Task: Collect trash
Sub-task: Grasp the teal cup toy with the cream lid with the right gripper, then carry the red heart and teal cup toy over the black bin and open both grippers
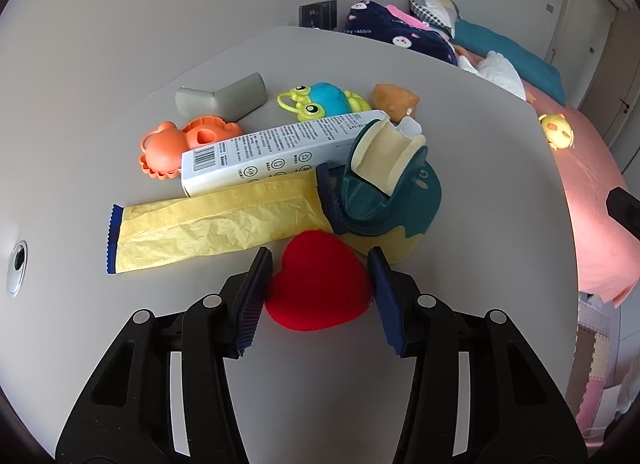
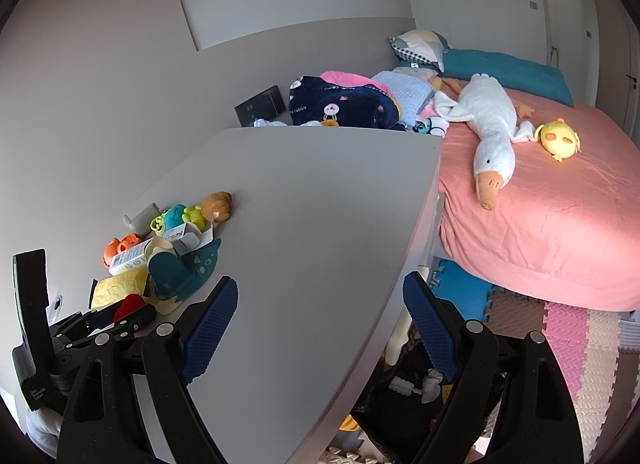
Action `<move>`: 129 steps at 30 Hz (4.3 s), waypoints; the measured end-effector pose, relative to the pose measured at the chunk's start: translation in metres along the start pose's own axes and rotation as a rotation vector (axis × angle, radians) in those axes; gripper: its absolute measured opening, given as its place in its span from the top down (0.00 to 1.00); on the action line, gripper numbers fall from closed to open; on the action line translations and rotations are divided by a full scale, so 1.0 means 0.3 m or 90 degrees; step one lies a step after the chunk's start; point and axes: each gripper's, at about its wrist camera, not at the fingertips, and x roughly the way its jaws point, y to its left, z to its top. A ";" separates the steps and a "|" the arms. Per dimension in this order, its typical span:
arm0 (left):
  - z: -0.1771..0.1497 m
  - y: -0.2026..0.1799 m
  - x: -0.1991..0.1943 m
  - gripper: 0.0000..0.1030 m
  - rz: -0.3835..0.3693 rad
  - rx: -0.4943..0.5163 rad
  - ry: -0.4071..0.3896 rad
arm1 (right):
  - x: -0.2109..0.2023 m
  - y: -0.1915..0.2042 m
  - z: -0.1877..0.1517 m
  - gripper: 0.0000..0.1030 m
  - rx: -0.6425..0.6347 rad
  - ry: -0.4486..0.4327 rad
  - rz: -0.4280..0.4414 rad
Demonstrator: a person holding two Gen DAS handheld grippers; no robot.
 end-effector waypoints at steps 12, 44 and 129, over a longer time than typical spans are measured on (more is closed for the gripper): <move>0.007 0.145 -0.018 0.53 0.023 -0.048 -0.005 | 0.079 0.164 -0.012 0.18 -0.039 0.033 0.047; 0.010 0.283 -0.066 0.53 0.023 -0.084 -0.017 | 0.357 0.450 -0.006 0.23 -0.009 0.096 0.060; -0.013 -0.698 -0.203 0.53 -0.173 0.173 -0.033 | -0.349 -0.417 0.005 0.50 0.086 -0.053 -0.096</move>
